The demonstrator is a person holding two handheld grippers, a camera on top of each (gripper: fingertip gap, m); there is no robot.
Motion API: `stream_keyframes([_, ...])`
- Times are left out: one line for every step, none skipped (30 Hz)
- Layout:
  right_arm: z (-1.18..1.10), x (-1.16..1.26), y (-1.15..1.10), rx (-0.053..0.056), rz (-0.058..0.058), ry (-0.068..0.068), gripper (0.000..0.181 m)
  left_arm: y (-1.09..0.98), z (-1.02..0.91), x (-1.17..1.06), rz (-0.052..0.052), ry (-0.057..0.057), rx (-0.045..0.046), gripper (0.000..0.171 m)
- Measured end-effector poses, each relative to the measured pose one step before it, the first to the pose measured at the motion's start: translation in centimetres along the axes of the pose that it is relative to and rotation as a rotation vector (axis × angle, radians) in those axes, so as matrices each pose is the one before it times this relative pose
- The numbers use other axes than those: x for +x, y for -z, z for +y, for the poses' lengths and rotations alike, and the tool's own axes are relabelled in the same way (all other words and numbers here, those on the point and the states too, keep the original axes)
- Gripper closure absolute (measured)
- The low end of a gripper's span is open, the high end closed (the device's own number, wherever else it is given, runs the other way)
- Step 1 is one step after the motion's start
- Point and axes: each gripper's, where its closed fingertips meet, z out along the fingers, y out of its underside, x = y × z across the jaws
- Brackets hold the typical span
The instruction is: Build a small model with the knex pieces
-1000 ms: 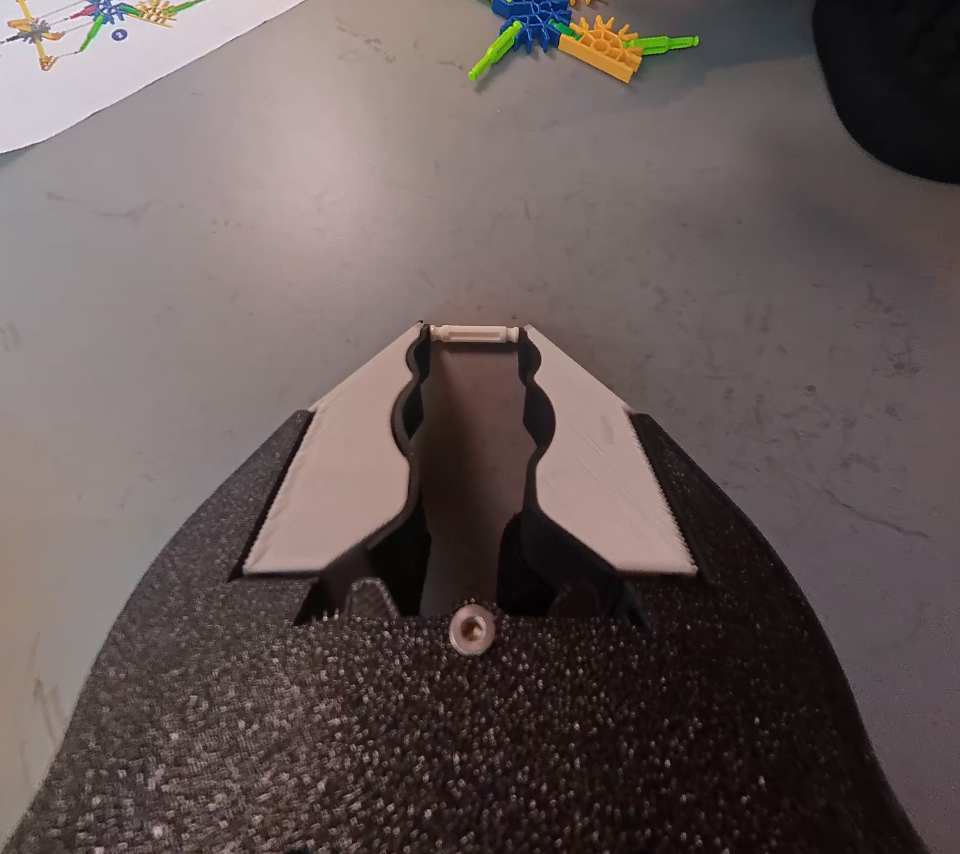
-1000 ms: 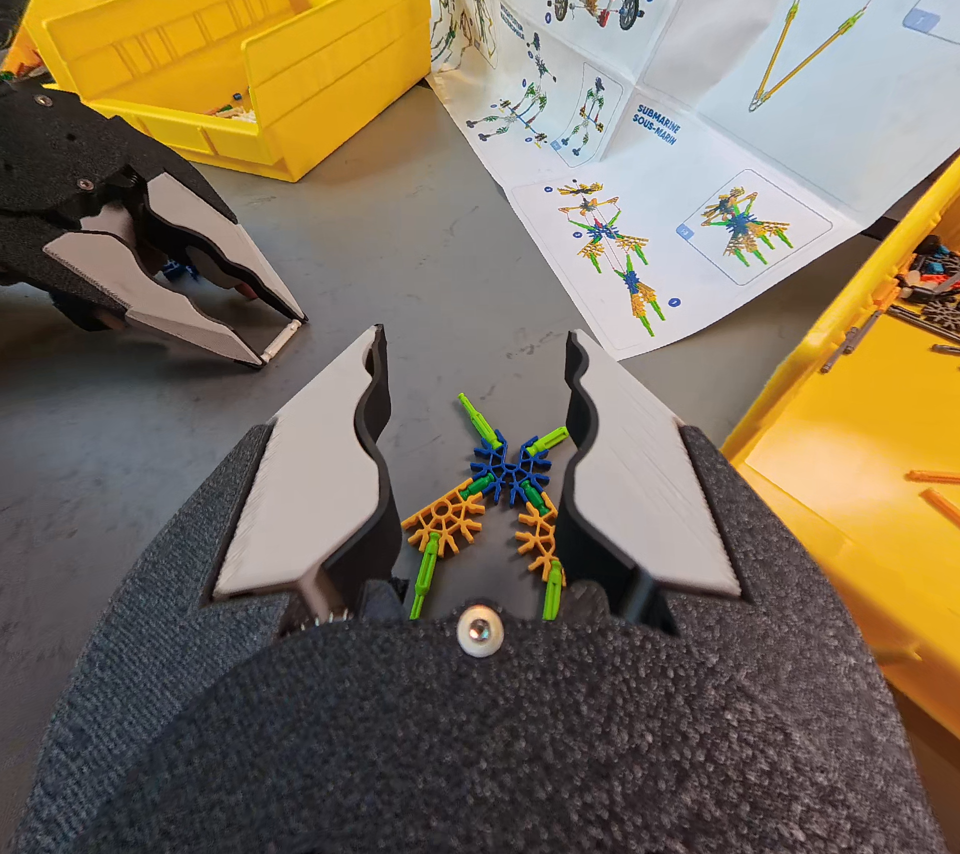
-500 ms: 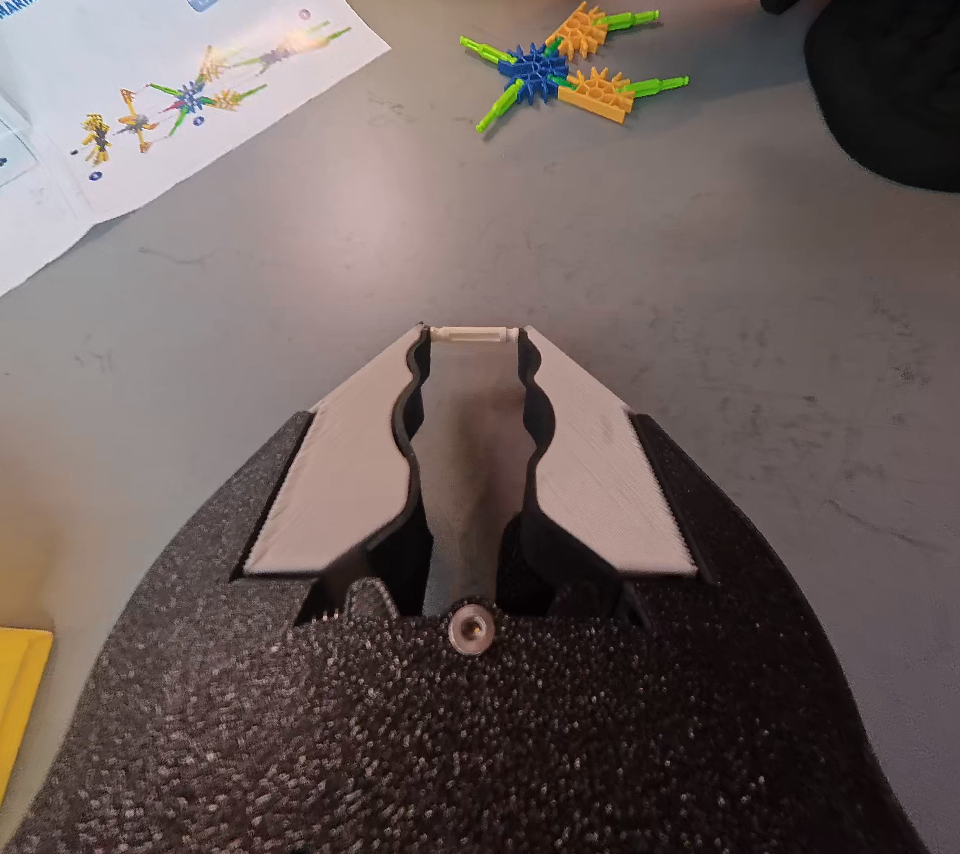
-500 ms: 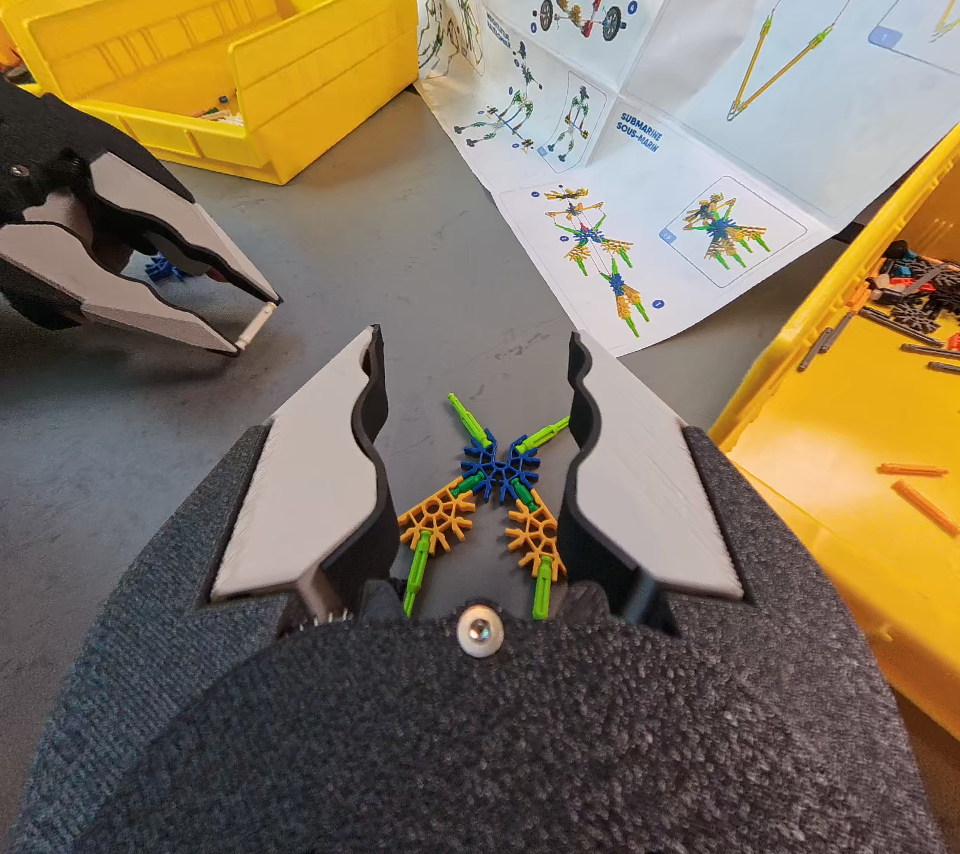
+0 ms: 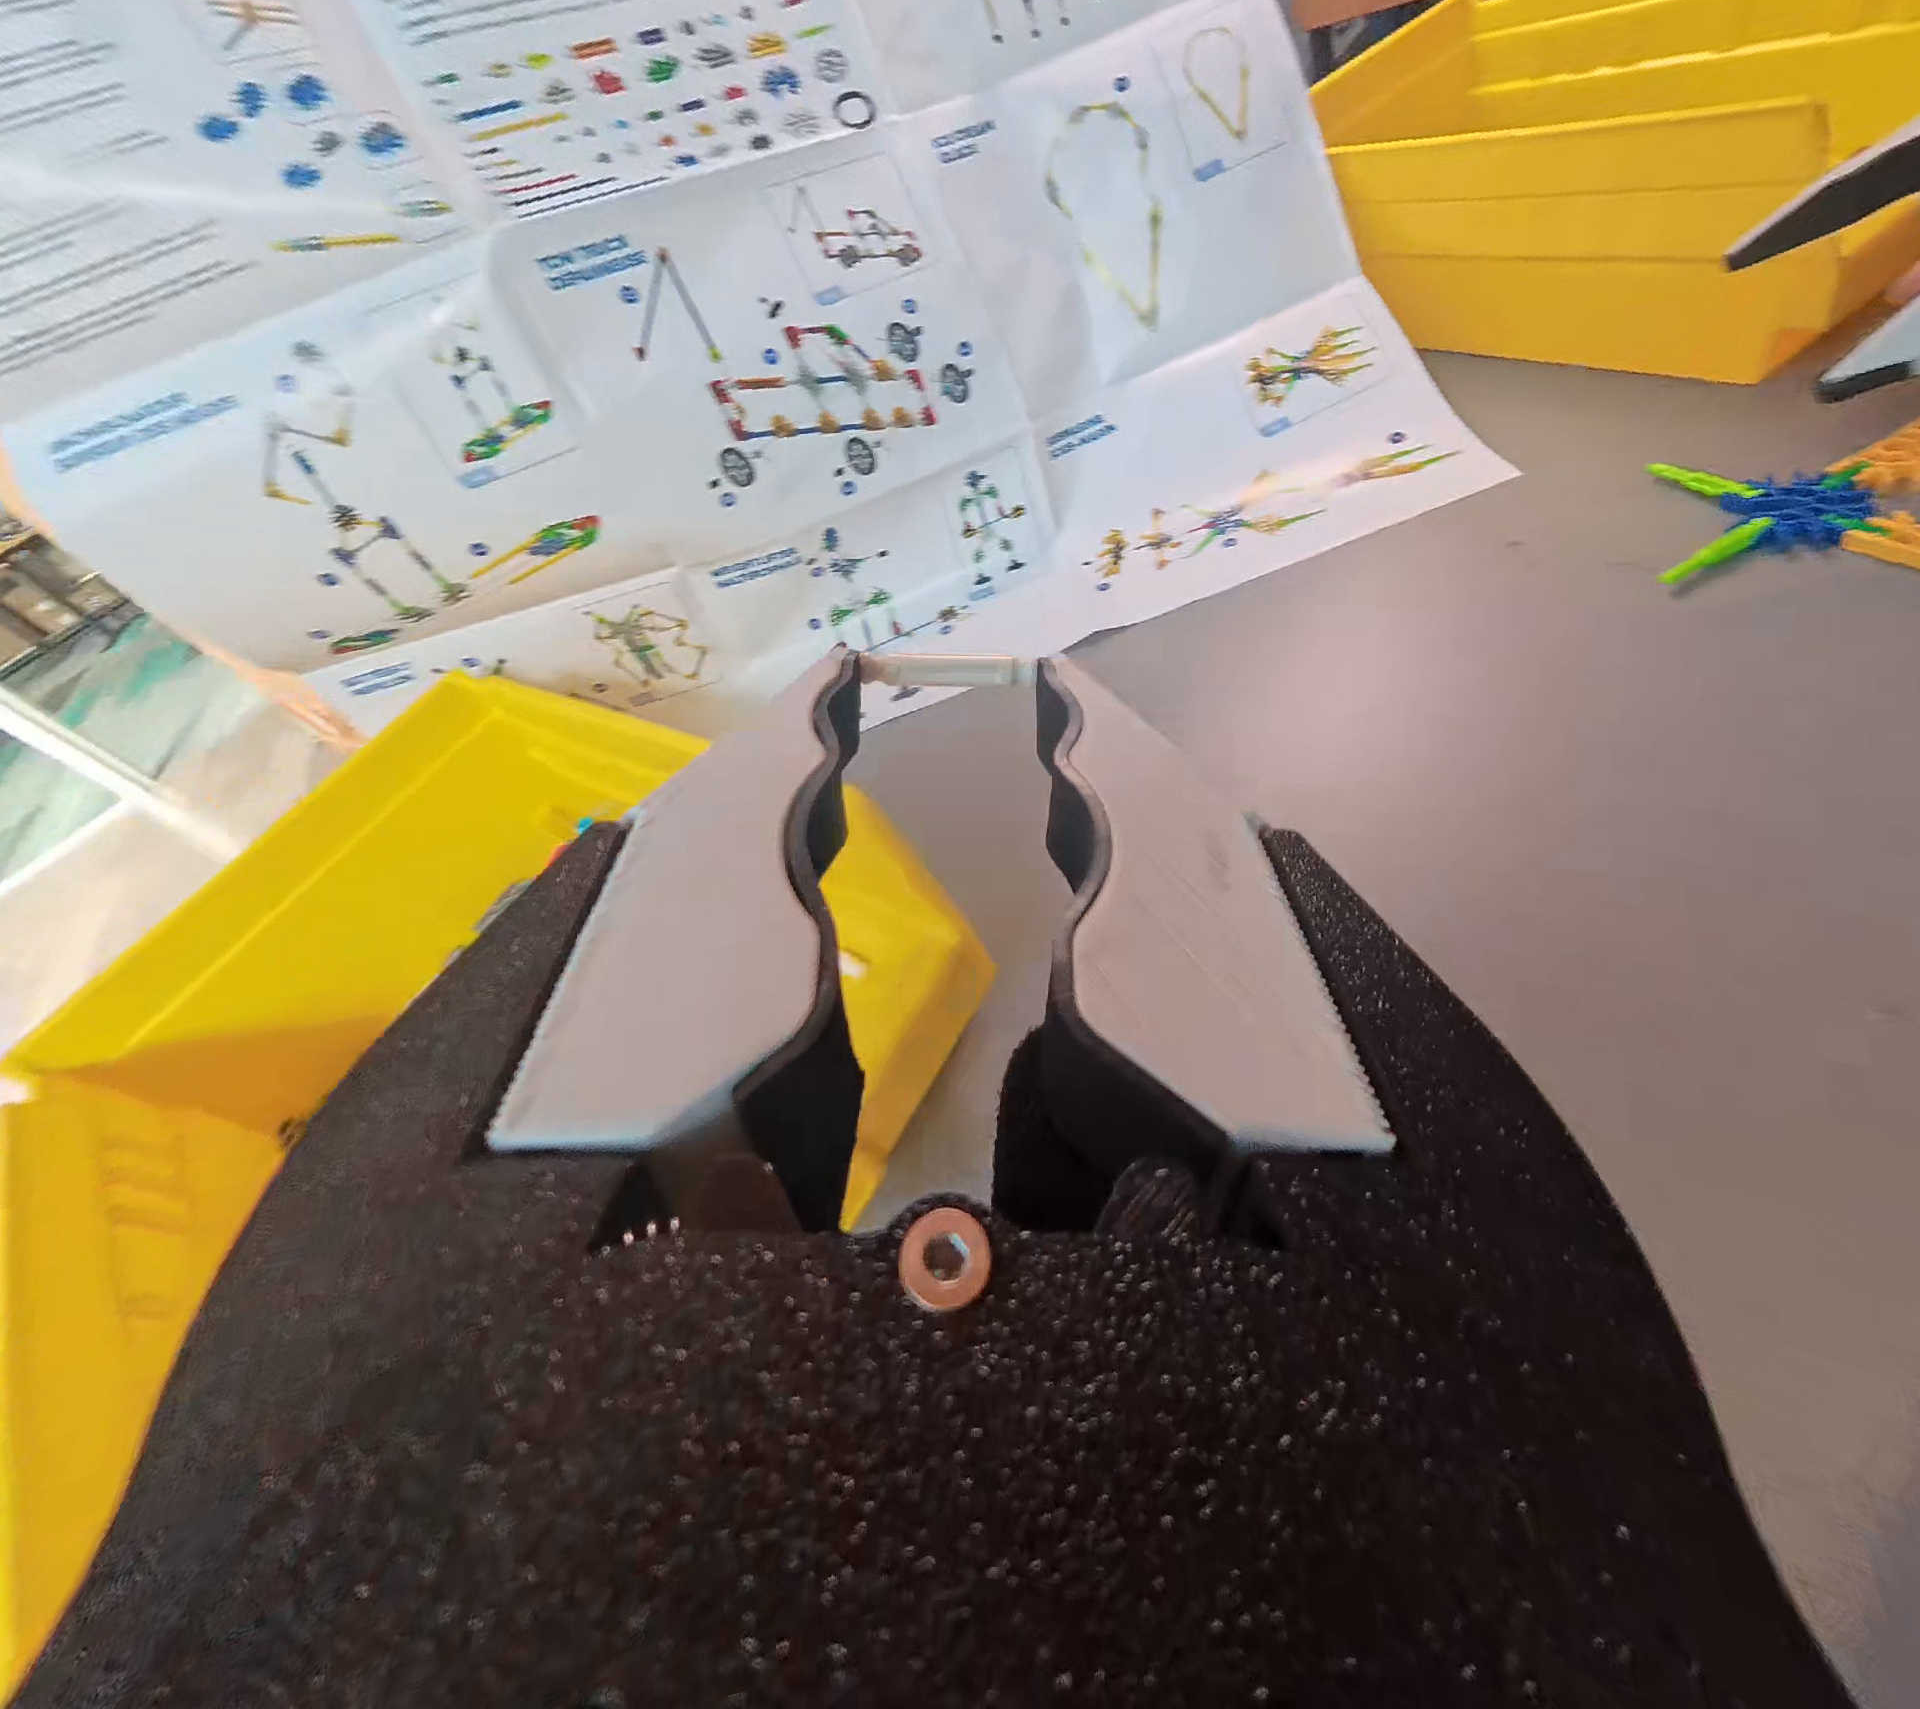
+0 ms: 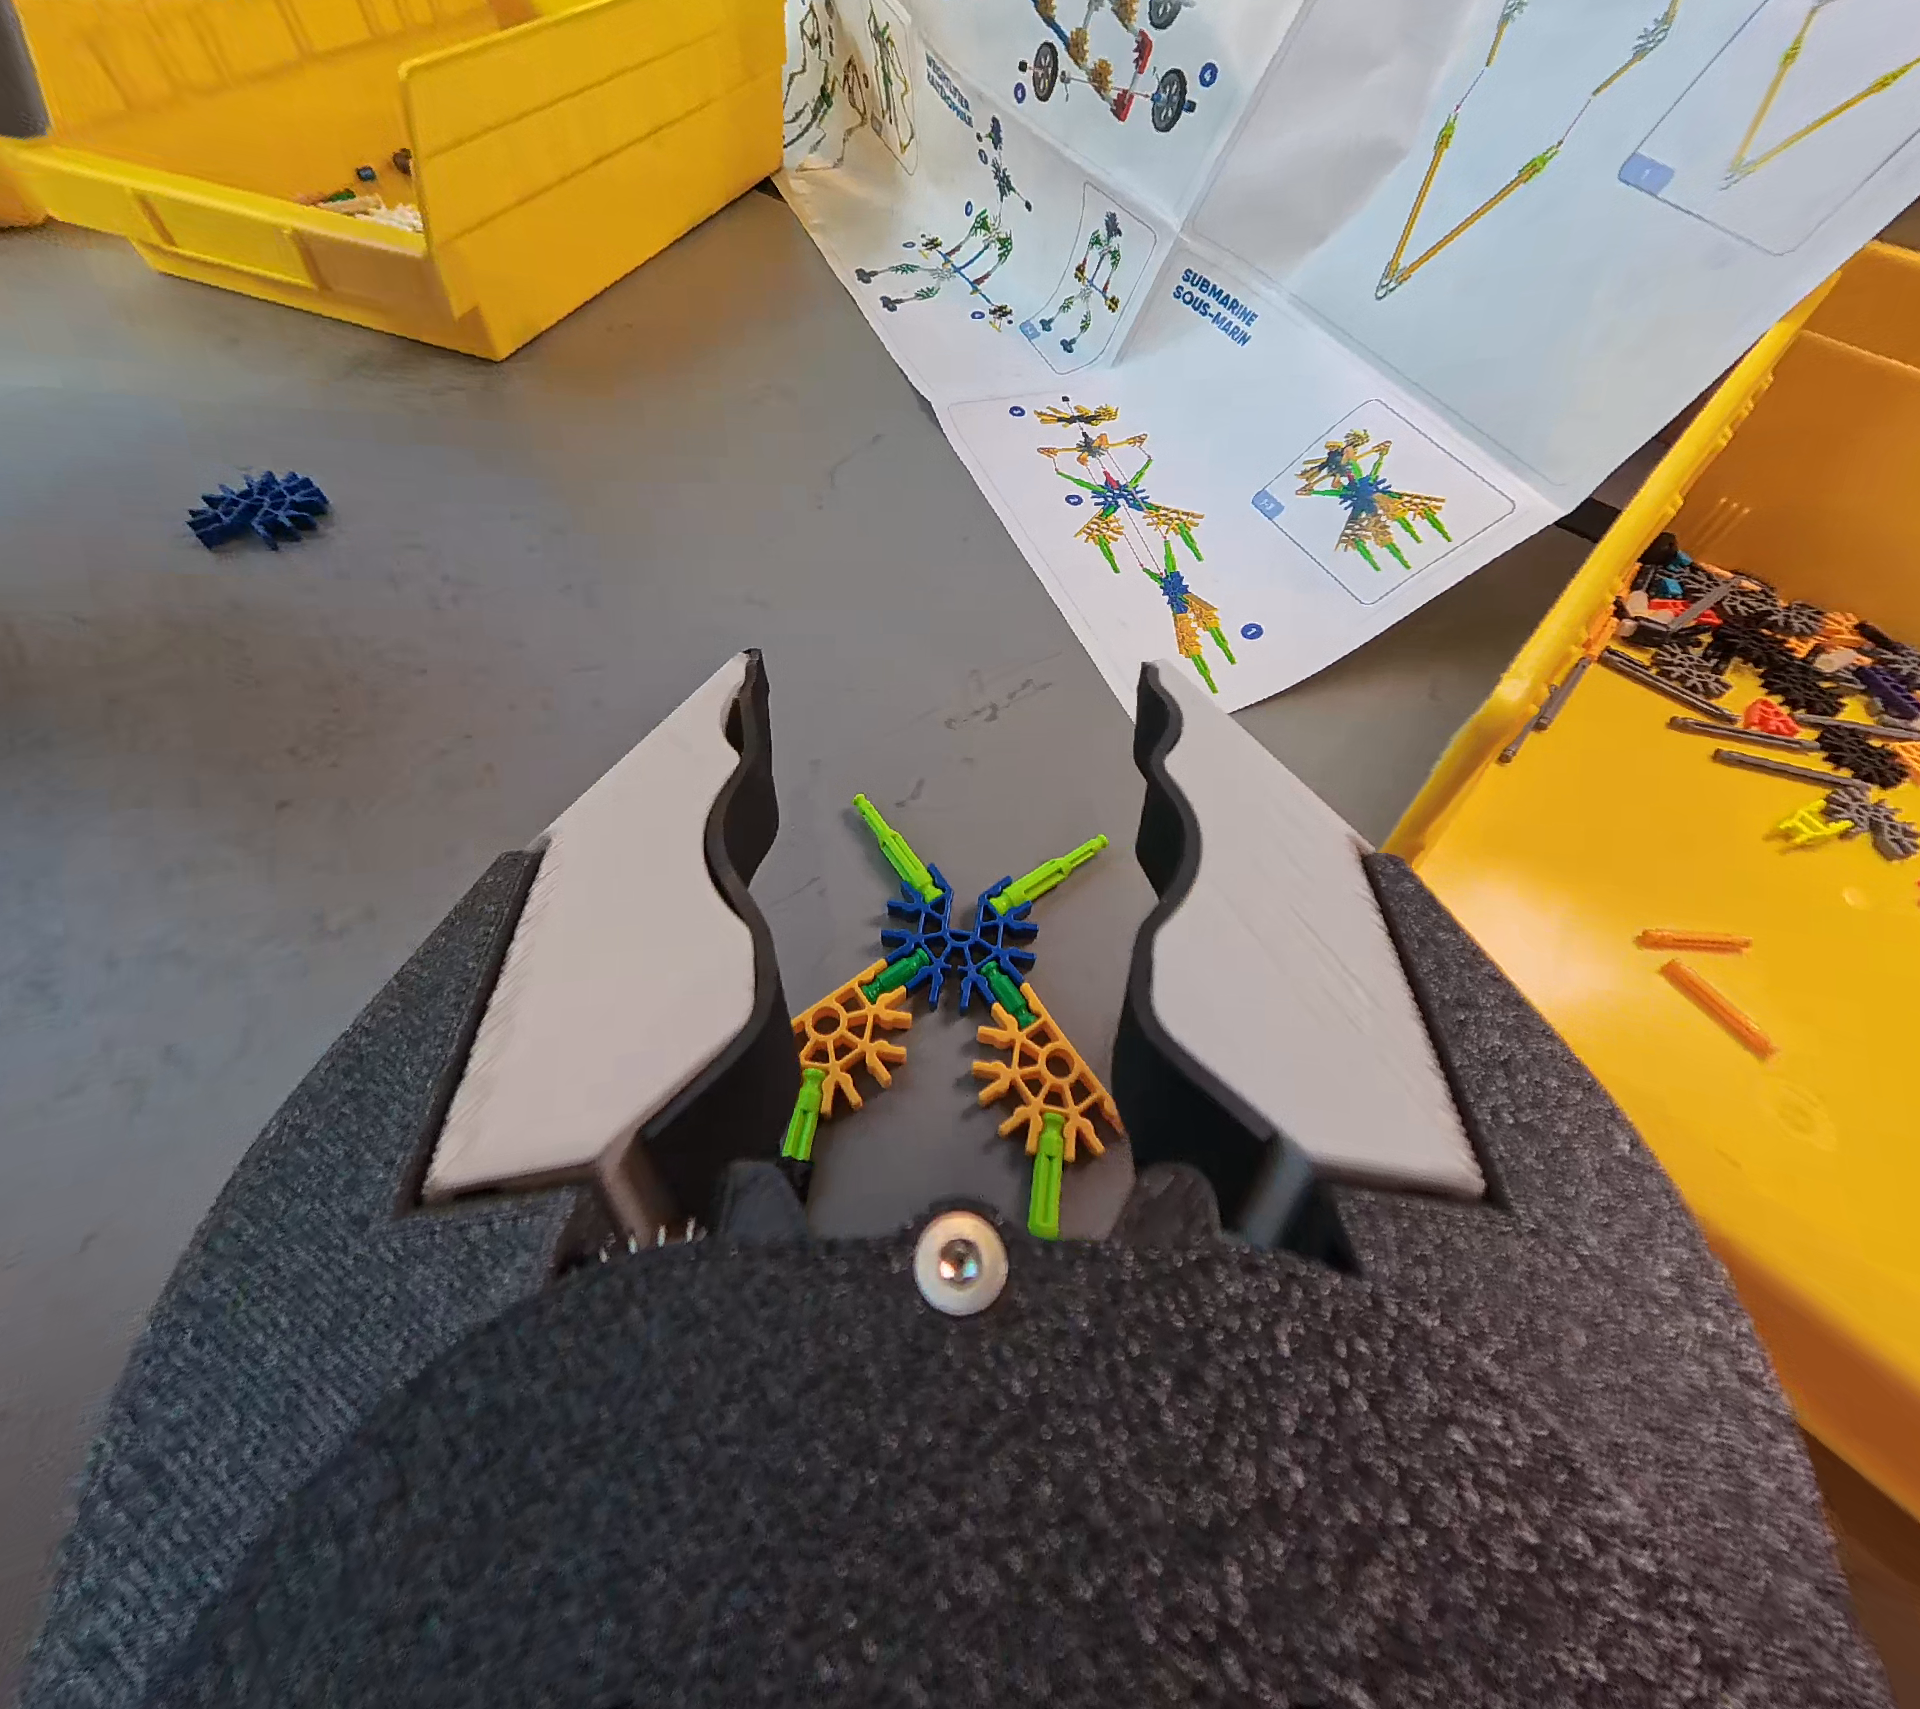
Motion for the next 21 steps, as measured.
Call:
stream_keyframes([-0.034, 0.037, 0.032, 0.0023, 0.0066, 0.0066, 0.113, 0.362, 0.606, -1.67, -0.0517, -0.0099, -0.01554, 0.138])
stream_keyframes([0.0, 0.005, 0.014, 0.0007, 0.0044, 0.0045, 0.113, 0.309, 0.814, -1.834, -0.0595, -0.014, -0.01928, 0.138])
stream_keyframes([0.014, -0.015, -0.023, -0.0015, 0.0023, 0.0035, 0.113, 0.178, 1.029, -1.709, -0.0512, -0.0085, -0.0266, 0.138])
stream_keyframes([0.034, -0.018, -0.032, -0.0028, 0.0029, 0.004, 0.113, 0.038, 1.163, -1.511, -0.0402, 0.0006, -0.03089, 0.138])
stream_keyframes([0.044, -0.039, -0.055, -0.0036, 0.0022, 0.005, 0.113, -0.042, 1.061, -1.248, -0.0289, 0.0057, -0.02133, 0.138])
stream_keyframes([0.061, -0.053, -0.048, -0.0042, 0.0019, 0.0063, 0.113, -0.091, 0.933, -0.978, -0.0209, 0.0089, -0.01455, 0.138])
stream_keyframes([0.052, -0.054, -0.051, -0.0039, 0.0034, 0.0077, 0.113, -0.119, 0.769, -0.776, -0.0175, 0.0049, -0.00885, 0.138])
stream_keyframes([0.036, -0.057, -0.037, -0.0033, 0.0038, 0.0088, 0.113, -0.14, 0.586, -0.552, -0.0133, -0.0049, -0.00503, 0.138])
stream_keyframes([0.026, -0.078, -0.02, -0.0023, 0.0031, 0.0093, 0.114, -0.176, 0.471, -0.435, -0.014, -0.0122, -0.00342, 0.138])
stream_keyframes([0.018, -0.049, -0.014, -0.0013, 0.0039, 0.0084, 0.114, -0.181, 0.351, -0.3, -0.0103, -0.0114, -0.00305, 0.138])
stream_keyframes([-0.002, -0.029, 0.016, -0.0001, 0.0038, 0.0069, 0.114, -0.152, 0.198, -0.15, -0.004, -0.0057, -0.00114, 0.138])
stream_keyframes([-0.005, -0.029, 0.02, 0.0007, 0.0018, 0.0061, 0.114, -0.111, 0.045, -0.068, -0.0025, -0.0031, 0.00254, 0.138])
stream_keyframes([0.017, 0.029, 0.028, 0.0003, 0.0037, 0.0059, 0.114, -0.071, -0.038, -0.028, -0.0019, -0.0048, 0.00414, 0.138])
stream_keyframes([0.025, 0.085, 0.035, -0.0005, 0.0052, 0.0051, 0.114, -0.077, -0.058, -0.03, -0.0023, -0.0065, 0.00303, 0.138])
stream_keyframes([0.028, 0.086, 0.024, -0.0005, 0.0038, 0.0025, 0.114, -0.1, 0.001, -0.016, -0.0006, -0.0054, -0.0002, 0.138])
stream_keyframes([0.016, 0.073, 0.03, 0.0004, 0.002, -0.0008, 0.114, -0.142, 0.098, -0.027, 0.0002, -0.0028, -0.00385, 0.138])
stream_keyframes([-0.009, 0.045, 0.022, 0.0016, 0.0002, -0.0028, 0.114, -0.17, 0.163, -0.107, -0.0032, 0.0, -0.00429, 0.138])
stream_keyframes([-0.008, -0.003, 0.011, 0.0006, -0.0012, -0.0017, 0.115, -0.219, 0.256, -0.159, -0.0035, 0.0048, -0.00589, 0.138])
stream_keyframes([0.017, -0.026, -0.014, -0.0011, -0.0017, 0.0005, 0.115, -0.296, 0.438, -0.163, -0.0003, 0.0159, -0.01495, 0.138])
stream_keyframes([0.026, -0.038, -0.022, -0.0017, -0.001, 0.0025, 0.115, -0.36, 0.751, -0.091, 0.0089, 0.0329, -0.03472, 0.137])
stream_keyframes([0.018, -0.045, -0.016, -0.0013, 0.0, 0.0036, 0.115, -0.281, 0.662, -0.139, 0.0089, 0.0503, -0.03275, 0.129])
